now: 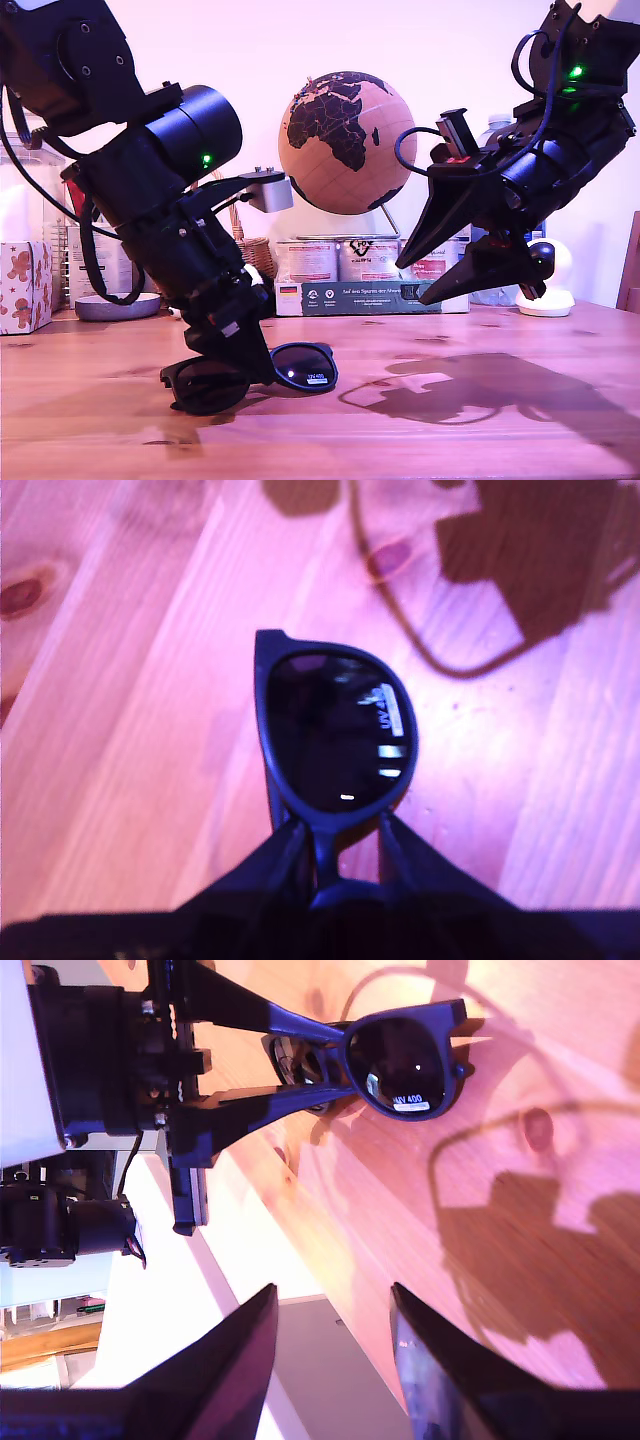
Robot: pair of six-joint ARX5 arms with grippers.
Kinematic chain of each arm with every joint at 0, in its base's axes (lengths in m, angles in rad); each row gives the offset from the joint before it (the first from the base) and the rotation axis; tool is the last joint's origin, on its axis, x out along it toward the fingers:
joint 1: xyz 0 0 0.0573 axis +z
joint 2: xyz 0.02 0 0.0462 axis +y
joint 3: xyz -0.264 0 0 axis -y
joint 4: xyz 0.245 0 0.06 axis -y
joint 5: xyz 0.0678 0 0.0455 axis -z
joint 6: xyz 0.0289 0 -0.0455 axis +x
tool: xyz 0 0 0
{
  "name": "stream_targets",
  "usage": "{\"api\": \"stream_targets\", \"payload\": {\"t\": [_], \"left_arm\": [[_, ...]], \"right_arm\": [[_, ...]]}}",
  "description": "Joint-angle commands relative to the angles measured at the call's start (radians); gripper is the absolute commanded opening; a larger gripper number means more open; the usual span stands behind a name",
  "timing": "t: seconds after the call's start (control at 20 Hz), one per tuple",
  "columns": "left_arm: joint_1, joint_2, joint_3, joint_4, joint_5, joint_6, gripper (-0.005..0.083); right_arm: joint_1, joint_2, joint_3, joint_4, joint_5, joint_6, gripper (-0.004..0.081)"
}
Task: Pick up the sunglasses and open them, then place them back on the table
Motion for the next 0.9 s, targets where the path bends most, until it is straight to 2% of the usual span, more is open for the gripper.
{"api": "stream_targets", "payload": {"t": [0.0, 0.25, 0.35, 0.45, 0.7, 0.85], "left_arm": [[-0.003, 0.051, -0.017, -0.026, -0.002, 0.019, -0.0014], [-0.015, 0.051, 0.002, -0.093, -0.030, 0.084, -0.0007], [-0.022, 0.051, 0.023, -0.140, -0.028, 0.088, 0.0031], [-0.025, 0.051, 0.050, -0.214, -0.019, 0.088, 0.0033], [0.016, 0.065, 0.113, -0.378, 0.166, 0.035, 0.0043], [0.036, 0.083, 0.138, -0.430, 0.177, 0.035, 0.0045]], "right_arm": [[0.005, 0.004, 0.014, 0.001, 0.000, 0.001, 0.0318], [0.005, 0.004, 0.014, 0.005, 0.000, 0.001, 0.0318], [0.005, 0.004, 0.014, 0.007, 0.000, 0.001, 0.0318], [0.005, 0.004, 0.014, 0.010, 0.000, 0.001, 0.0318], [0.005, 0.004, 0.014, 0.010, -0.001, 0.001, 0.0318], [0.005, 0.004, 0.015, 0.010, -0.001, 0.001, 0.0318]]}}
